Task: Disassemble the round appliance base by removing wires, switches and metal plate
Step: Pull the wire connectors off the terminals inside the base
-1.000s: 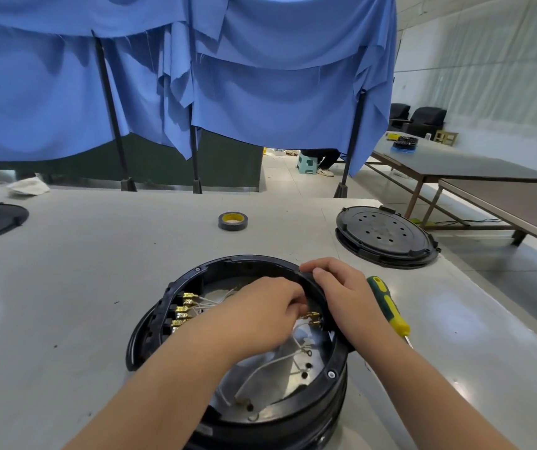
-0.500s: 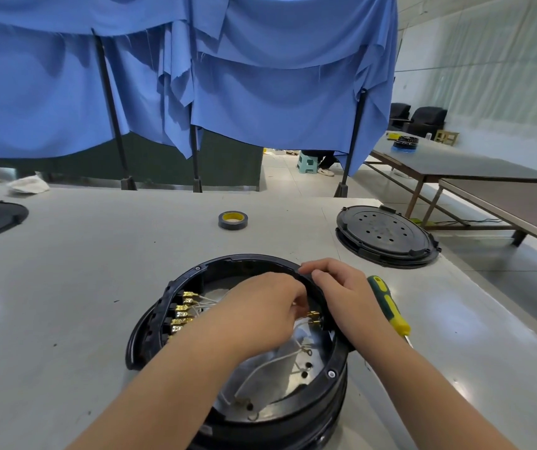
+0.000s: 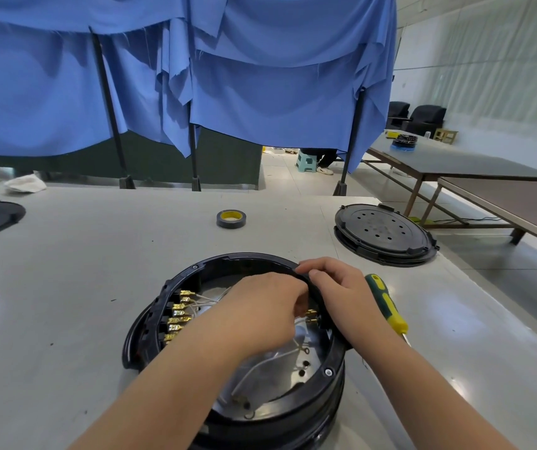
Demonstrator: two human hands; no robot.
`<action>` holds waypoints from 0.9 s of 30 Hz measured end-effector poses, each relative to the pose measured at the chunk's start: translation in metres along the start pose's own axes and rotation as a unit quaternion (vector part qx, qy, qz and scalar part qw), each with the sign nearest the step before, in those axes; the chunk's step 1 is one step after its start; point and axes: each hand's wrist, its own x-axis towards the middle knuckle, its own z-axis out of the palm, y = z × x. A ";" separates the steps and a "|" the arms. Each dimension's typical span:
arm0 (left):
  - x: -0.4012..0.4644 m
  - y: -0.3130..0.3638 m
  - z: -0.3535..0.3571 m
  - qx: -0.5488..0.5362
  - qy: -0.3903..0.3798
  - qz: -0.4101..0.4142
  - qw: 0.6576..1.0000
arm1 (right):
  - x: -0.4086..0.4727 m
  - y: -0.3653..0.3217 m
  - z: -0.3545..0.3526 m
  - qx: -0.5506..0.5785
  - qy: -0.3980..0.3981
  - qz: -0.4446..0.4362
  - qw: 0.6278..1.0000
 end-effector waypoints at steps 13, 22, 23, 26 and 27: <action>-0.003 0.011 0.000 0.119 0.013 0.015 0.993 | 0.000 0.000 0.000 0.006 -0.005 -0.006 1.000; -0.003 0.008 0.002 0.098 0.013 0.015 0.995 | -0.001 0.000 0.000 0.006 -0.007 -0.002 1.000; -0.003 0.008 0.002 0.110 0.023 0.020 0.993 | -0.001 0.000 0.000 0.004 -0.007 -0.004 1.000; -0.006 0.008 0.002 0.121 0.042 0.031 0.991 | -0.001 0.001 -0.001 -0.005 -0.006 -0.008 1.000; -0.006 0.009 0.001 0.121 0.044 0.031 0.991 | -0.001 0.001 0.000 -0.004 -0.006 -0.008 1.000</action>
